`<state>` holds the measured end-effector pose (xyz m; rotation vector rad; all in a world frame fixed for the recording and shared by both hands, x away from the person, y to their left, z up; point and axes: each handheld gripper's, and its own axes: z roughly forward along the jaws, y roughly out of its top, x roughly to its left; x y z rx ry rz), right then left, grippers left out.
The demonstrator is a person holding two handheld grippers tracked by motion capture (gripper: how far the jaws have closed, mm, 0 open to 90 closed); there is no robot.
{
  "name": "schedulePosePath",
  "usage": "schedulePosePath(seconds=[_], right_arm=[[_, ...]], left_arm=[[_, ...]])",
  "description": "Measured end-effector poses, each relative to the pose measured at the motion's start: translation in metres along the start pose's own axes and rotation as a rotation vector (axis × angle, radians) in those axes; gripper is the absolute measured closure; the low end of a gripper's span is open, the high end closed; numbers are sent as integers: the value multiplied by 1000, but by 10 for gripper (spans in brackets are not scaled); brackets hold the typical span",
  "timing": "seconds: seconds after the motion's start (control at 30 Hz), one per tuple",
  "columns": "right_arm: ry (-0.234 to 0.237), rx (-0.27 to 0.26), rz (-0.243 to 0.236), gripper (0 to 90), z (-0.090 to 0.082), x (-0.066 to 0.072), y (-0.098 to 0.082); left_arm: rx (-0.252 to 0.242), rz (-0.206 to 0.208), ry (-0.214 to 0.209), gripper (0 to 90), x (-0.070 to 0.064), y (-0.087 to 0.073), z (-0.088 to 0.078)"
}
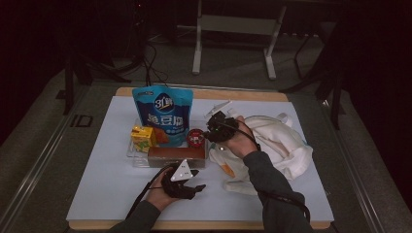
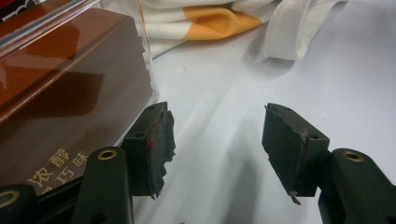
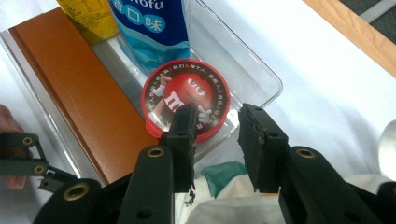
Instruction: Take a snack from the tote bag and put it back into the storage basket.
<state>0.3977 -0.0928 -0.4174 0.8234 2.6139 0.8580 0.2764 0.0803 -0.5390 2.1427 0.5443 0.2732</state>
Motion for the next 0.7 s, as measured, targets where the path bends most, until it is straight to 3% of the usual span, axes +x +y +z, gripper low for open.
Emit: schedulePosePath(seconds=[0.47, 0.7], right_arm=[[-10, -35, -16, 700, -21, -4, -8], [-21, -45, 20, 714, -29, -14, -20]], left_arm=[[-2, -4, 1, 416, 0, 0, 0], [0, -11, 0, 416, 0, 0, 0]])
